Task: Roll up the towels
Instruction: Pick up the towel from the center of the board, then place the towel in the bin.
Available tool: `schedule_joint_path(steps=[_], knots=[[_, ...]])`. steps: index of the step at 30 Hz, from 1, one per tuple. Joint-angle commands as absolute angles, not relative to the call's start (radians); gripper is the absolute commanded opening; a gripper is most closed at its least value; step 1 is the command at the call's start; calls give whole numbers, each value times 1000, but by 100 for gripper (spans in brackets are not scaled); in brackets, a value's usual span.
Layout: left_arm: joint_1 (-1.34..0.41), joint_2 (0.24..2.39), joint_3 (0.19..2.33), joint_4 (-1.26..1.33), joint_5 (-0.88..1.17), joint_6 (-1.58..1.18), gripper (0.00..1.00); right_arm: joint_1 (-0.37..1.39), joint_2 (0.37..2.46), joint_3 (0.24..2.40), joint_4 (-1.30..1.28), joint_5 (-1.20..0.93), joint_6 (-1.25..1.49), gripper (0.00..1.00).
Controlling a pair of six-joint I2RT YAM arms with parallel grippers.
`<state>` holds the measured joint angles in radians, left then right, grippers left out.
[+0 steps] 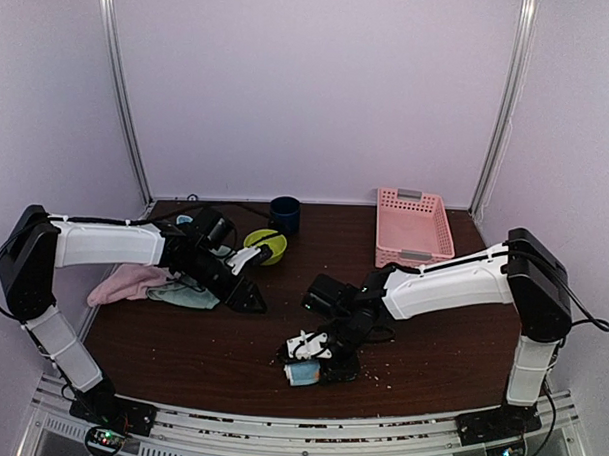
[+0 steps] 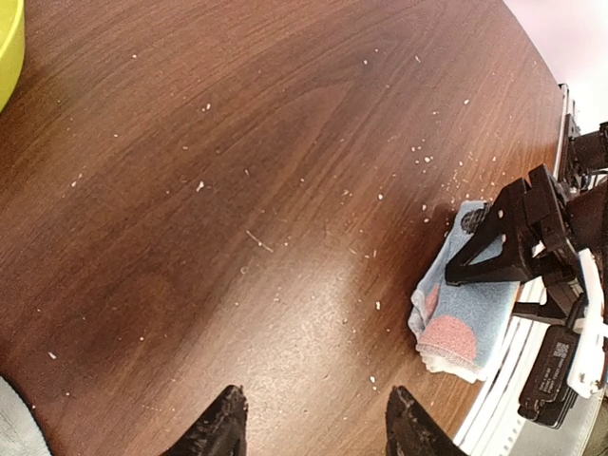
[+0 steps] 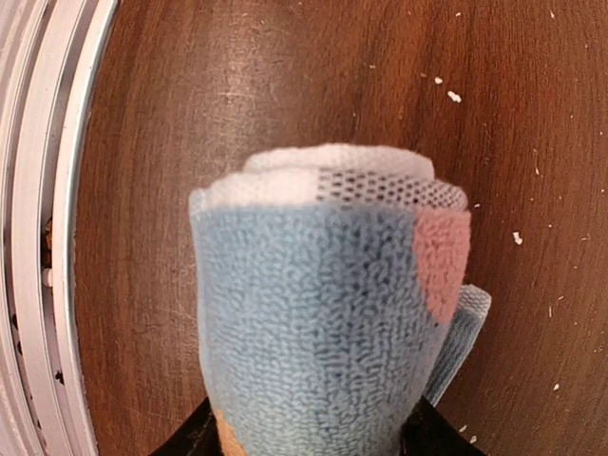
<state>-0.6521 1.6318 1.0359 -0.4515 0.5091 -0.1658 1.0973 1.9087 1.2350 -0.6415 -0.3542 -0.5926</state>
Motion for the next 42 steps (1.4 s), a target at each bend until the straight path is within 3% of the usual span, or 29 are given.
schedule_joint_path(steps=[1,5,11,20,28,42], knots=[[-648,1614,1018,-412,486,-156,52,1108,1985,1180,-695,-274,-540,49],[-649,1620,1011,-399,488,-155,52,1105,1988,1196,-694,-260,-527,25],[-649,1619,1008,-401,477,-146,52,1095,1905,1245,-726,-230,-548,16],[-637,1602,1011,-398,414,-133,51,982,1775,1373,-799,-229,-607,13],[-636,1589,997,-342,373,-110,51,790,1685,1426,-701,-180,-667,10],[-636,1557,955,-268,428,-75,50,349,1842,1634,-448,-132,-957,10]])
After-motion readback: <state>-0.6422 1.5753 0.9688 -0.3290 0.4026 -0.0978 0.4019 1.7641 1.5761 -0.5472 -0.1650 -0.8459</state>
